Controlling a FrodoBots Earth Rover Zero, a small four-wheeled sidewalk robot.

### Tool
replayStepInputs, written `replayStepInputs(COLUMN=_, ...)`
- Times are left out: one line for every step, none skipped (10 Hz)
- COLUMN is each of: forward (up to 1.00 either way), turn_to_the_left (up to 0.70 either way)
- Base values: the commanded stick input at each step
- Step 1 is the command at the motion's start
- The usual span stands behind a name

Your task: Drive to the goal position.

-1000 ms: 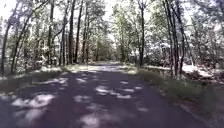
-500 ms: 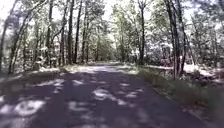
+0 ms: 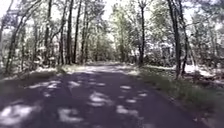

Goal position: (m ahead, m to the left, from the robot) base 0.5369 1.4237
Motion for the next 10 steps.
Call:
replayStepInputs(forward=0.45, turn_to_the_left=0.00)
replayStepInputs(forward=0.45, turn_to_the_left=0.00)
replayStepInputs(forward=0.45, turn_to_the_left=0.00)
replayStepInputs(forward=0.45, turn_to_the_left=0.00)
replayStepInputs(forward=0.45, turn_to_the_left=0.00)
replayStepInputs(forward=0.45, turn_to_the_left=0.00)
replayStepInputs(forward=0.45, turn_to_the_left=0.00)
replayStepInputs(forward=0.45, turn_to_the_left=0.00)
replayStepInputs(forward=0.45, turn_to_the_left=0.00)
replayStepInputs(forward=0.45, turn_to_the_left=0.00)
